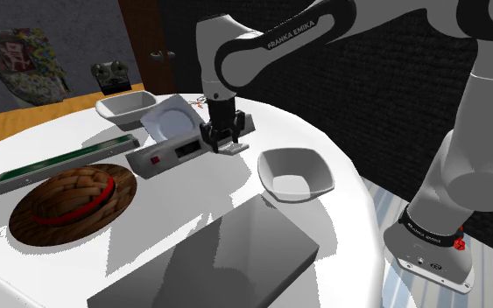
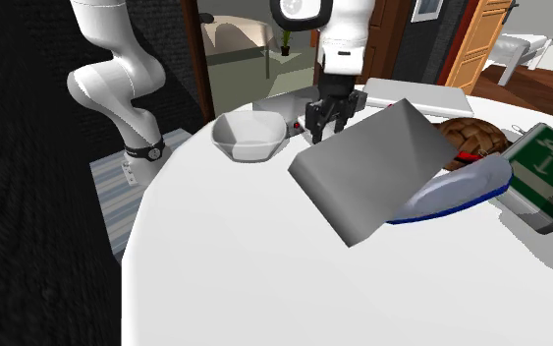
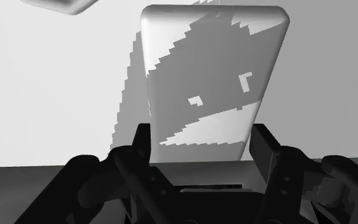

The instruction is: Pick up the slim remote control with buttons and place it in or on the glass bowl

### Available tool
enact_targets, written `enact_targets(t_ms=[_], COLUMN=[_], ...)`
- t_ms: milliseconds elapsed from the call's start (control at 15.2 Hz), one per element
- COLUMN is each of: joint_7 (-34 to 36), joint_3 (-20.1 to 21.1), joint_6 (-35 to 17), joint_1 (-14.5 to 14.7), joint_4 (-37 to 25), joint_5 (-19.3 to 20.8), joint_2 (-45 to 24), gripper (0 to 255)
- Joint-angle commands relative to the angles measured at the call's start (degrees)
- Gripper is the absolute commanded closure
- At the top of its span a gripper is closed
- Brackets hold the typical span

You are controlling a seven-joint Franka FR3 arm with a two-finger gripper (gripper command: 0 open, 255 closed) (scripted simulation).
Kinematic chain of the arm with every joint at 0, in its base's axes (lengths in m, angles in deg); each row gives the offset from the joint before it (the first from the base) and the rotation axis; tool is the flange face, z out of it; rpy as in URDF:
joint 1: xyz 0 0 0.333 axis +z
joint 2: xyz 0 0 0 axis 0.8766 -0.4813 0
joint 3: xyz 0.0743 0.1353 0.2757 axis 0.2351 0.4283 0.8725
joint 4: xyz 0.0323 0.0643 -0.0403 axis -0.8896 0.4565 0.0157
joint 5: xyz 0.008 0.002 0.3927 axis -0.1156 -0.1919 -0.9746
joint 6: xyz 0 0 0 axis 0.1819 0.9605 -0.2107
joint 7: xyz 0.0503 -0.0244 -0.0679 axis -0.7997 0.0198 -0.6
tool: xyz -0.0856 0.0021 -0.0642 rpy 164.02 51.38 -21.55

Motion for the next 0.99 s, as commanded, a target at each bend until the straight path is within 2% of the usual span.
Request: enact_targets(t_ms=[0,660,924], joint_7=[-0.06,-0.57,-1.91], joint_3=[0.04,0.17,0.26], joint_6=[1.38,8.40,6.08], joint_1=[0.00,-0.06,-0.67], joint_4=[-1.20,-6.68,4.85], joint_5=[-0.14,-0.83,-3.96], joint_2=[0.45,2.08,11.79], gripper=[255,255,255])
